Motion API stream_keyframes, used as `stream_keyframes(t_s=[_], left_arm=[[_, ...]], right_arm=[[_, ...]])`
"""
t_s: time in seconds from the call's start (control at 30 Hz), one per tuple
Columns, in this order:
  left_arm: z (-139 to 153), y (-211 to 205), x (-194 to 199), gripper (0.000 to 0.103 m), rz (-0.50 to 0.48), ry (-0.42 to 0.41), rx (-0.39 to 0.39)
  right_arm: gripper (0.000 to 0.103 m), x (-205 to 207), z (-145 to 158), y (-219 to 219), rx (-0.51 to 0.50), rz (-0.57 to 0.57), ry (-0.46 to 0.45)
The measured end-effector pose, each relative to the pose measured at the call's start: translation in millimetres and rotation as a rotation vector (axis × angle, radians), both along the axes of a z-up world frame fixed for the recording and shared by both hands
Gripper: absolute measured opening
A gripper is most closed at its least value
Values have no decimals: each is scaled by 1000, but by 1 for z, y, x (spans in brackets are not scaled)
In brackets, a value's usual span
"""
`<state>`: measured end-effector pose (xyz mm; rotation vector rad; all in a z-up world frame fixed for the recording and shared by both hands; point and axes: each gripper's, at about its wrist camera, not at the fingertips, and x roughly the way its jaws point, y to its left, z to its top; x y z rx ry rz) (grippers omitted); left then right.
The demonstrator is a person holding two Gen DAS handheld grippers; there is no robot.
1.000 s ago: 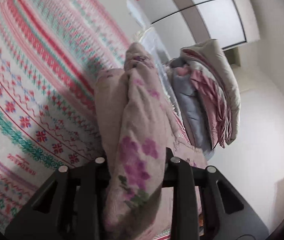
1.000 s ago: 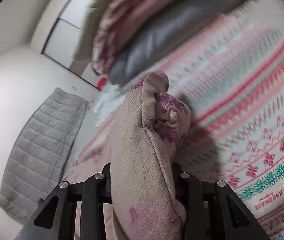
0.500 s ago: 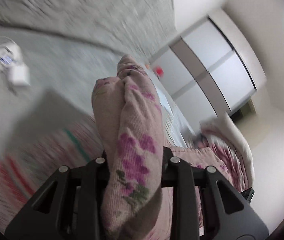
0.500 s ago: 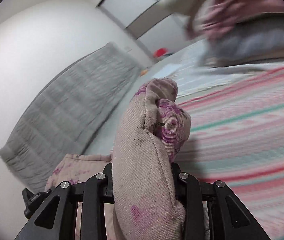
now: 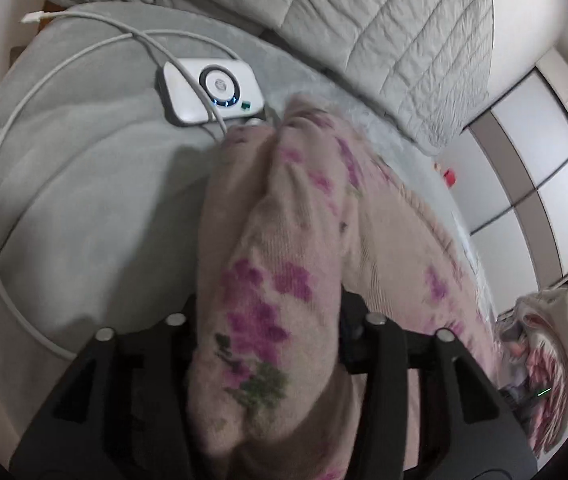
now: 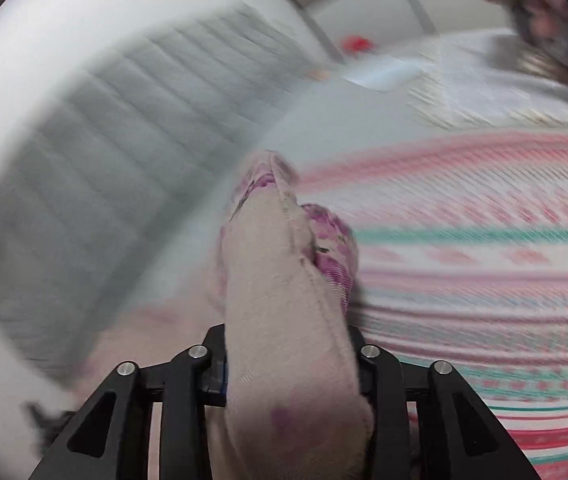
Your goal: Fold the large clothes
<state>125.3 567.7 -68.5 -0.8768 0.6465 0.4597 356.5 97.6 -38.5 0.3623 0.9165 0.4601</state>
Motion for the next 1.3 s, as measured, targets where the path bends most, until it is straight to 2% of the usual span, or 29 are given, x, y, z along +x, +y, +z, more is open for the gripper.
stream_keyframes(t_s=[0.03,0.07,0.1,0.13,0.27,0.37,0.43,0.5,0.57,0.63,0.7,0.8,0.9,1.0,1.1,1.3], left_arm=[[8,-3,2,55,-3,19,35],[20,-8,4,57,-7,40,95],[28,-15,6,60,-2,69,147],[31,-16,6,61,4,90,166],[42,-14,-2,69,61,144,144],[64,-31,-2,80,66,211,186],[77,-51,-6,89,34,231,217],[91,-77,-6,91,-18,246,256],[106,-111,-8,92,-87,259,299],[114,-143,-14,101,-135,297,335],[120,-177,-22,101,-186,310,384],[123,-217,-42,102,-206,317,428],[115,-245,-58,102,-225,332,427],[103,-265,-64,102,-232,361,416],[94,-284,-61,102,-249,400,457],[88,-302,-64,102,-273,408,467]], right_arm=[[57,4,-20,-1,-59,1,35],[61,3,-31,-4,-77,2,17],[69,-4,-29,-8,-87,-12,-37],[74,-6,-24,-9,-109,-22,-46],[75,-13,8,-14,-150,-42,-30],[75,-39,40,-30,-145,-50,-57],[77,-61,57,-37,-166,-43,-75],[80,-85,74,-43,-199,-42,-81],[80,-115,81,-51,-243,-42,-80],[81,-147,88,-54,-260,-28,-99],[81,-173,92,-56,-269,-10,-101],[82,-213,97,-60,-318,19,-93],[82,-244,94,-62,-381,52,-63],[83,-269,87,-70,-371,67,-50],[83,-270,82,-62,-432,66,-47],[83,-268,79,-36,-445,130,-62]])
